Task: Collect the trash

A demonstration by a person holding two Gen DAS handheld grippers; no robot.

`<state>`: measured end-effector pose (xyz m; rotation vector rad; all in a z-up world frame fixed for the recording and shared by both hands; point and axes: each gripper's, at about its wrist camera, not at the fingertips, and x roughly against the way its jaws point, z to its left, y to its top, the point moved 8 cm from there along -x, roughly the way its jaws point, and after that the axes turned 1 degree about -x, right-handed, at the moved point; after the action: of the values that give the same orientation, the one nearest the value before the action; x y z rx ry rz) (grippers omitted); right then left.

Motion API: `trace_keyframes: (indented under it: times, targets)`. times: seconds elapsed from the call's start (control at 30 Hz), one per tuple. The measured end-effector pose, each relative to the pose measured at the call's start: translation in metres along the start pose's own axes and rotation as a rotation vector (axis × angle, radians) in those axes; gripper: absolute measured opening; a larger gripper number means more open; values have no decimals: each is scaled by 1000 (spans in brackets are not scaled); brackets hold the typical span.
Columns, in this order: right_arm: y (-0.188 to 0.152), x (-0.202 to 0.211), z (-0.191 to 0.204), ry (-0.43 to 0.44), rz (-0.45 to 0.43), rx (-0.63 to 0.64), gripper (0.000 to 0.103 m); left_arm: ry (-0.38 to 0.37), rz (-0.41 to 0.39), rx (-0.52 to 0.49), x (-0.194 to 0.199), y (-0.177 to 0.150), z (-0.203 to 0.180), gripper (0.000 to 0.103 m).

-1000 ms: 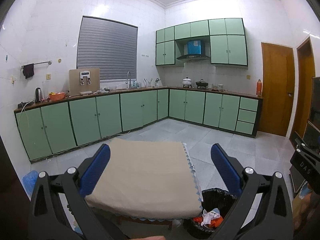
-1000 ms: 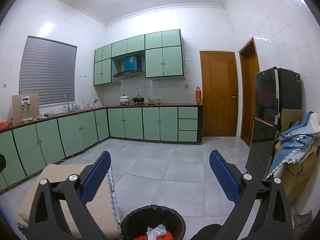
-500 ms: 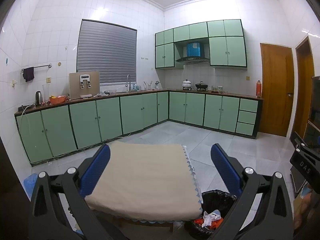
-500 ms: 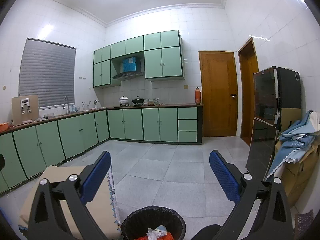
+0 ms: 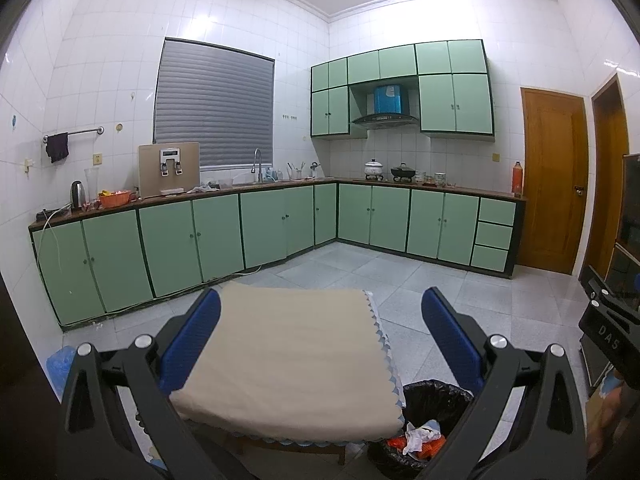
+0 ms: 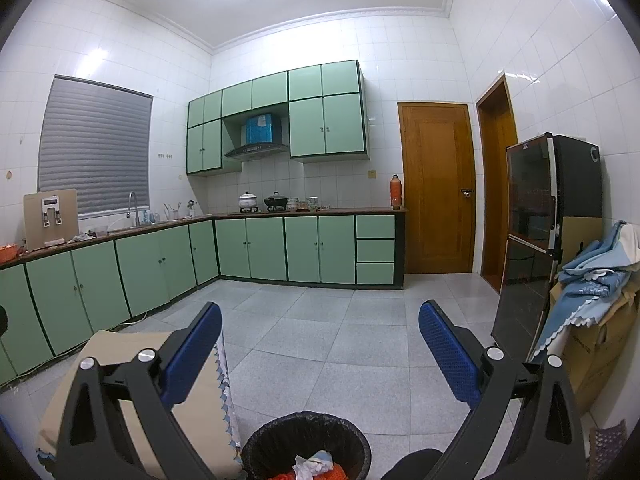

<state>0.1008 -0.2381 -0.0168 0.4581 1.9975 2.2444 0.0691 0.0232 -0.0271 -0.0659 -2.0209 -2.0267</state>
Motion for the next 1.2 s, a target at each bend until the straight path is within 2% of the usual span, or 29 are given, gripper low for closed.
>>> trace_keyframes:
  times: [1.2]
  targets:
    - [-2,0,-4,-5,10,0,97,-2,7,4,2,0,-2,97]
